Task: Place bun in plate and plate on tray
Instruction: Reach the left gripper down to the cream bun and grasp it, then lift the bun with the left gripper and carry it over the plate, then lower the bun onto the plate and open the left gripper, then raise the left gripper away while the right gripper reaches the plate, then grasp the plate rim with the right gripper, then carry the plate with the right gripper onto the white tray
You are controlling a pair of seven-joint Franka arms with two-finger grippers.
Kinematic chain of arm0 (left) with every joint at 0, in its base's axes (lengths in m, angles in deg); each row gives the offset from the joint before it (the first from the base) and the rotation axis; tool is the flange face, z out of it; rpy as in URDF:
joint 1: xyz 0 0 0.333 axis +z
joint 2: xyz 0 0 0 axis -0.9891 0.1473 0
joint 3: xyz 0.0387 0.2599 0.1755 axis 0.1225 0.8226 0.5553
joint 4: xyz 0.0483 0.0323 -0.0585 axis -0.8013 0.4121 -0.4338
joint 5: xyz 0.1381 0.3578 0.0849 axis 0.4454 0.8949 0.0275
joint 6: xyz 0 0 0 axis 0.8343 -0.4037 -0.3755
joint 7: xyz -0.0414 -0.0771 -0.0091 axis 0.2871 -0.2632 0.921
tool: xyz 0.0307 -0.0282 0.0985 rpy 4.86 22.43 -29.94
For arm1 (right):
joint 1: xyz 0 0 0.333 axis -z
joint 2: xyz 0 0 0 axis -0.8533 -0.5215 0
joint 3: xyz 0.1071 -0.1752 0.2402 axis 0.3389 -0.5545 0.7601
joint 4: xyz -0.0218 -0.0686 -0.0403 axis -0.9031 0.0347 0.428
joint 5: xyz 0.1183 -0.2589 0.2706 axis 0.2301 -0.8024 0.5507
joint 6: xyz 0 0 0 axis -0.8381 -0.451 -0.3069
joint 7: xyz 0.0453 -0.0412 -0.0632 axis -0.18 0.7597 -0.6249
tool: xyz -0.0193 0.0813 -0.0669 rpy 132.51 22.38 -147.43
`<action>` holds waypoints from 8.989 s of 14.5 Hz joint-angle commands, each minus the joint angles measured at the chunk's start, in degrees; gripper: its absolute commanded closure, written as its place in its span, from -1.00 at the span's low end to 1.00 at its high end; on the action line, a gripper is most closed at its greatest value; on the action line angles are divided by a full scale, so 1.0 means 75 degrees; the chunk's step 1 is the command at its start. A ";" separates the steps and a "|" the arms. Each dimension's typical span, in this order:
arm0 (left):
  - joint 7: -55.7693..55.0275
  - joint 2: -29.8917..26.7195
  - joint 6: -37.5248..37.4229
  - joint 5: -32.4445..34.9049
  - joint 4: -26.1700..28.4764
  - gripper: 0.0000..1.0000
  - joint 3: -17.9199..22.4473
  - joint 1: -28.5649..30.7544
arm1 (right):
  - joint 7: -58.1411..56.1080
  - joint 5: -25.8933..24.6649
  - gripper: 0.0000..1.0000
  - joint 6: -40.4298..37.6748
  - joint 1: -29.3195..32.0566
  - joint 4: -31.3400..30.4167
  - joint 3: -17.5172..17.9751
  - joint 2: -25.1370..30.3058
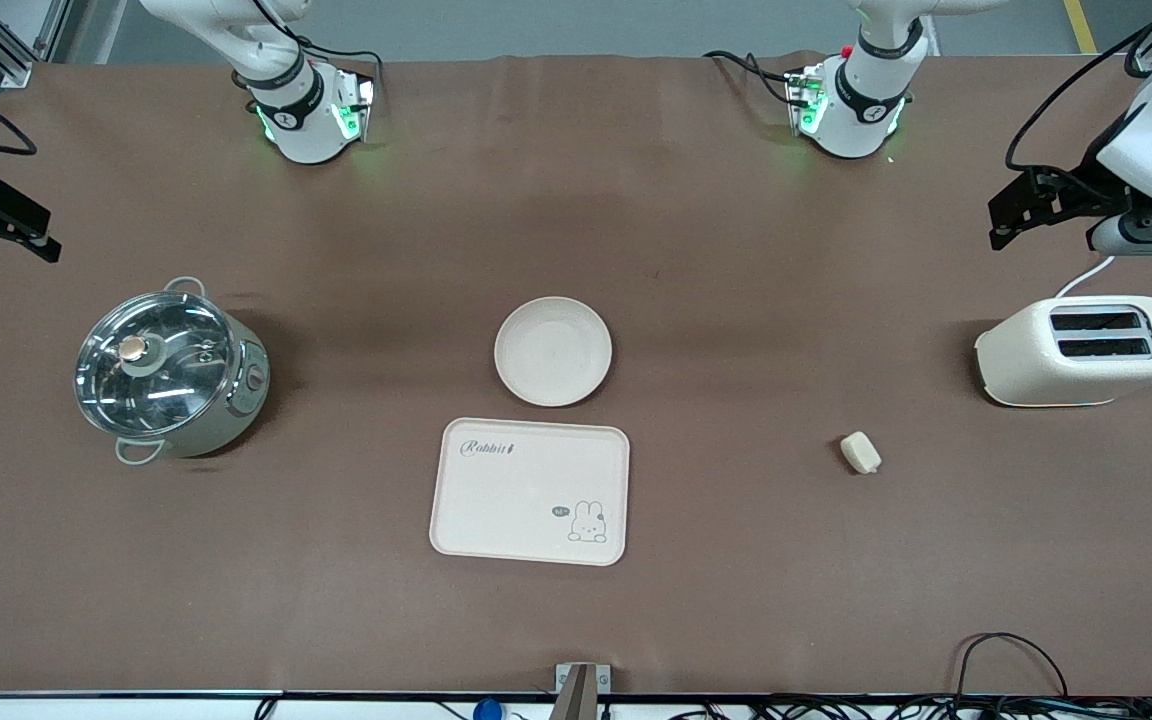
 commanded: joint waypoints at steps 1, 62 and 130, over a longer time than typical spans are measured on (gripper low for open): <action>0.0020 0.0102 -0.0173 0.0156 -0.0205 -1.00 -0.0013 -0.0022 | -0.0081 0.0118 -1.00 -0.0021 0.0052 -0.0083 0.0001 0.0133; -0.5914 0.3153 0.2163 0.1232 -0.1201 -1.00 -0.0200 -0.3600 | 0.1556 0.0809 -1.00 0.0410 -0.1152 -0.0317 0.0024 -0.0720; -0.0659 0.0981 -0.0489 -0.0442 -0.0697 -1.00 -0.0306 0.0224 | 0.4490 0.1465 0.99 0.5783 -0.4614 -0.1387 0.0130 -0.4320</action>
